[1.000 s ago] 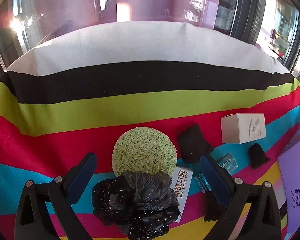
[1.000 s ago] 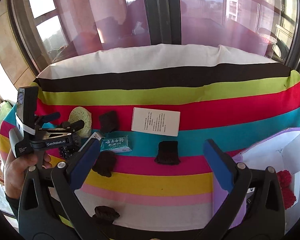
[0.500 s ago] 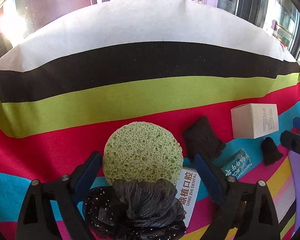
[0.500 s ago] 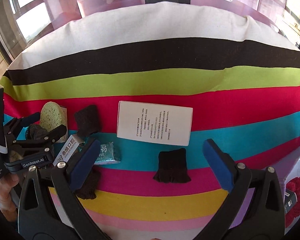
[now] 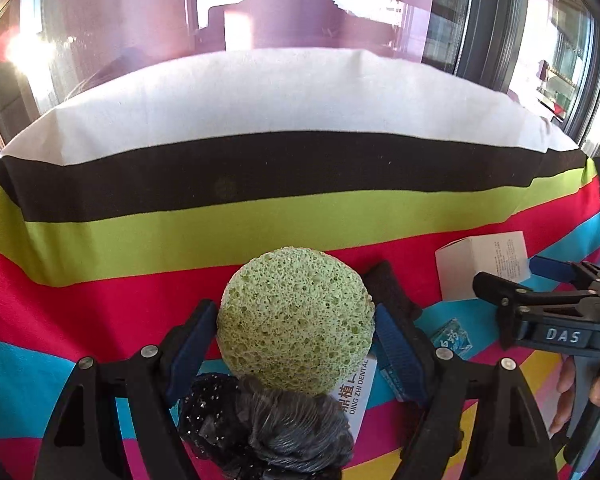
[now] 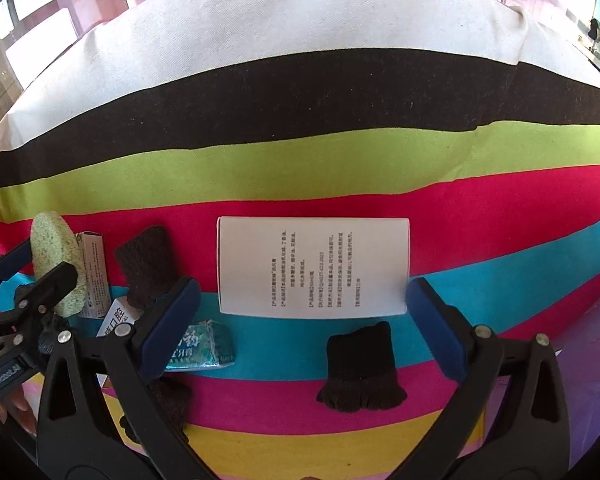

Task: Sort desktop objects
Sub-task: 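Grasp the green sponge with the left tool while the right tool grasps the white leaflet, then carry the sponge and leaflet into the purple box, opening both tools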

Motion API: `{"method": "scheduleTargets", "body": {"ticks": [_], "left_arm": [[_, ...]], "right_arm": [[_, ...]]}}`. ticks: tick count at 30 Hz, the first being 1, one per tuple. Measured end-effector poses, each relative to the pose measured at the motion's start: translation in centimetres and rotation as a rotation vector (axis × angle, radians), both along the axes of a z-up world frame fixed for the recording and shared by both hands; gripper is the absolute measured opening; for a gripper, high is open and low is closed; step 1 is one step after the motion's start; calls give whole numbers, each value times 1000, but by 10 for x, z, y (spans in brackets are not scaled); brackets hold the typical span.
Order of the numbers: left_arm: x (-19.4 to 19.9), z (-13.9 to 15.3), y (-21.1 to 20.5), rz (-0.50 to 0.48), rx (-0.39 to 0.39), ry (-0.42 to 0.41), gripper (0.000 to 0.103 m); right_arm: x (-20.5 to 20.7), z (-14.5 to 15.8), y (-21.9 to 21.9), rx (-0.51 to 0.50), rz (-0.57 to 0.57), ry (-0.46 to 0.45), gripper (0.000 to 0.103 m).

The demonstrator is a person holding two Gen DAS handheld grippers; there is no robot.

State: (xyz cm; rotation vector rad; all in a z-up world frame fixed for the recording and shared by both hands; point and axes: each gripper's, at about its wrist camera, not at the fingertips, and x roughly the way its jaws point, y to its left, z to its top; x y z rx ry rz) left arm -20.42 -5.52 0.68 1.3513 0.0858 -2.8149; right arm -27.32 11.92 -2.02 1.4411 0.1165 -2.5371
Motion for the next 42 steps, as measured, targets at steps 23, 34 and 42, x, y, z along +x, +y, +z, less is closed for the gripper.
{"method": "scheduleTargets", "body": {"ticks": [23, 34, 42], "left_arm": [[1, 48, 11, -55, 14, 105, 81], [1, 46, 24, -81, 4, 104, 81], [5, 53, 31, -96, 6, 126, 81]], "right_arm": [[-5, -1, 9, -16, 11, -3, 102], [-1, -7, 1, 39, 24, -10, 102], [3, 9, 22, -15, -2, 30, 99]]}}
